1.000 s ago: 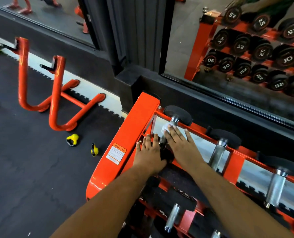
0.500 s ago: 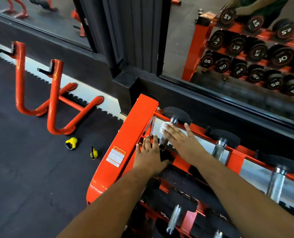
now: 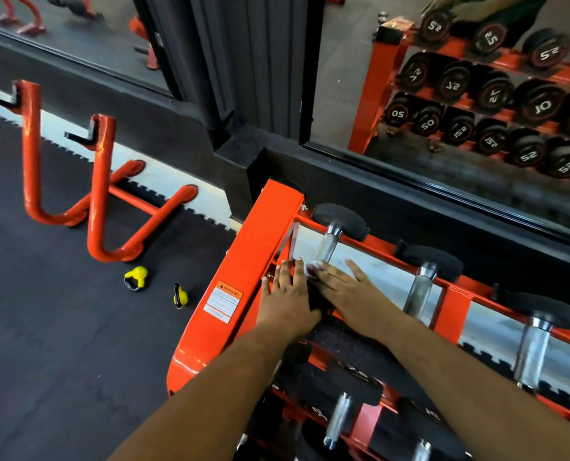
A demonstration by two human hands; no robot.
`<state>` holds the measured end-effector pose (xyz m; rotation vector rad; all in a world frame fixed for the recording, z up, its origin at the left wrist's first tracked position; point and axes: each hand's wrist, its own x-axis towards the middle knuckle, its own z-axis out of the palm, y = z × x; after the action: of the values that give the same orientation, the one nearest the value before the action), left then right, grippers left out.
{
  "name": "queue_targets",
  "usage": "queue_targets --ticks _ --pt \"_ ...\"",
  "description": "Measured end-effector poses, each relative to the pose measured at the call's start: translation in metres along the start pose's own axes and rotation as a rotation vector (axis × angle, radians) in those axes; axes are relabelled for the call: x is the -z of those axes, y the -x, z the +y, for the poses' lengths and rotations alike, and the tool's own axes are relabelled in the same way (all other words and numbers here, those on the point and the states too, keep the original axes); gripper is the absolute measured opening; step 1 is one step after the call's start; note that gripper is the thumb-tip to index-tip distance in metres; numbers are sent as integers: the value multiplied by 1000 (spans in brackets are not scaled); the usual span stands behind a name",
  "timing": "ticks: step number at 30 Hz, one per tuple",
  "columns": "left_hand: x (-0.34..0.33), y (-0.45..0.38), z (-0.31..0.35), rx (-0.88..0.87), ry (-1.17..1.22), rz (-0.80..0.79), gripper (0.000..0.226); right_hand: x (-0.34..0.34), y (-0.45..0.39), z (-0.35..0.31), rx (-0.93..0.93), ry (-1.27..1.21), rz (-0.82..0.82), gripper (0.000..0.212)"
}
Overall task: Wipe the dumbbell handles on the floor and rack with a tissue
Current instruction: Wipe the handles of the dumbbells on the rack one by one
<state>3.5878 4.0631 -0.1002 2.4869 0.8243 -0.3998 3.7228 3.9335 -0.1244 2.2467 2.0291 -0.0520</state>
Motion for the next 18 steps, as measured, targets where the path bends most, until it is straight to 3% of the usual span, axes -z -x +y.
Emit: queue_targets --ticks 3,6,9,14,18 --pt "-2 -1 0 0 -18 4 108 4 1 14 23 83 9 76" --pt "-1 -1 0 7 -33 -10 112 13 -16 17 -221 47 51 82" --pt "1 -2 -1 9 -15 -31 110 9 -22 -4 -394 -186 43 85" --pt "3 -1 0 7 -9 -26 105 -7 -7 -27 -359 -340 91 80" --pt "3 0 2 10 -17 -32 108 4 -34 -15 -542 -592 156 73"
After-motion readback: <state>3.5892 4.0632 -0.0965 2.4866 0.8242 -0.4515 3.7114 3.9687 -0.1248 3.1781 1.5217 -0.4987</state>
